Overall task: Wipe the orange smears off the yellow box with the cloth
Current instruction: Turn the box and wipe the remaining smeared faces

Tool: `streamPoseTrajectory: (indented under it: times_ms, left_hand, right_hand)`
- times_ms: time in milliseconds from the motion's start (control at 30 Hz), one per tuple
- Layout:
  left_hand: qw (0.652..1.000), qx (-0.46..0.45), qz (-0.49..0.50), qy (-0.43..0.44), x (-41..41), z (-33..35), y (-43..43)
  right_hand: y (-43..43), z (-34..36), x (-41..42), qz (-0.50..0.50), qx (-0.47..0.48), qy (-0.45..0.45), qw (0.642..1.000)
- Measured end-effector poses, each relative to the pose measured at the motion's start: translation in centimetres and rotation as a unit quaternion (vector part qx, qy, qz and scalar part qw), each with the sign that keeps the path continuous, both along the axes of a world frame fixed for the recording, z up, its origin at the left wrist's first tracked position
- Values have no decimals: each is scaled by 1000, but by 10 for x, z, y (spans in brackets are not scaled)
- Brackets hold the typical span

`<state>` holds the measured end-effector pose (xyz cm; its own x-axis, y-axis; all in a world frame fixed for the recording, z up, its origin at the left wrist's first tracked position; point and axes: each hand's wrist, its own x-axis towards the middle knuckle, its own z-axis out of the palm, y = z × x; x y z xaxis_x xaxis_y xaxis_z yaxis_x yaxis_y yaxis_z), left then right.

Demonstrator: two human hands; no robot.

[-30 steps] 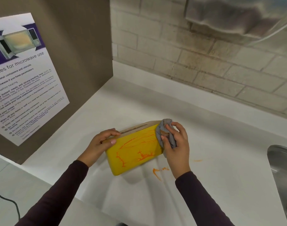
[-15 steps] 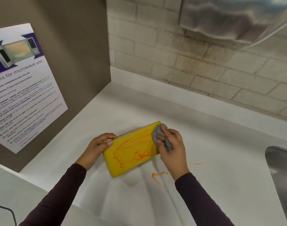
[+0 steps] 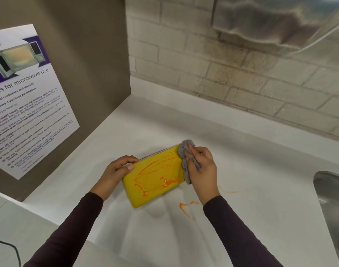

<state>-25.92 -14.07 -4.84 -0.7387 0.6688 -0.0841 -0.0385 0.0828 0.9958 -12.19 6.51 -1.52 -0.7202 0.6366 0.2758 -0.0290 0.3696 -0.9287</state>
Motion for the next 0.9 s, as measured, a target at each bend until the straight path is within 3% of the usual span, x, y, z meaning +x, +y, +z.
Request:
streamPoseTrajectory:
  times_ms: [133, 333, 567, 800, 900]
  left_hand:
    - [1000, 7, 6, -16, -2, -1, 1]
    - [1000, 5, -15, -1, -1, -1, 0]
    - [1000, 12, 7, -13, 0, -3, 2]
    - [1000, 3, 2, 10, 2, -1, 0]
    - [1000, 4, 10, 12, 3, 0, 1]
  right_hand:
    - [-7, -12, 21, 59, 107, -22, 992]
    - [8, 0, 10, -34, 41, -7, 999]
    - [-18, -8, 14, 76, 137, -45, 987]
    - [2, -3, 8, 6, 118, -41, 992]
    - [-17, 0, 0, 49, 128, -39, 990]
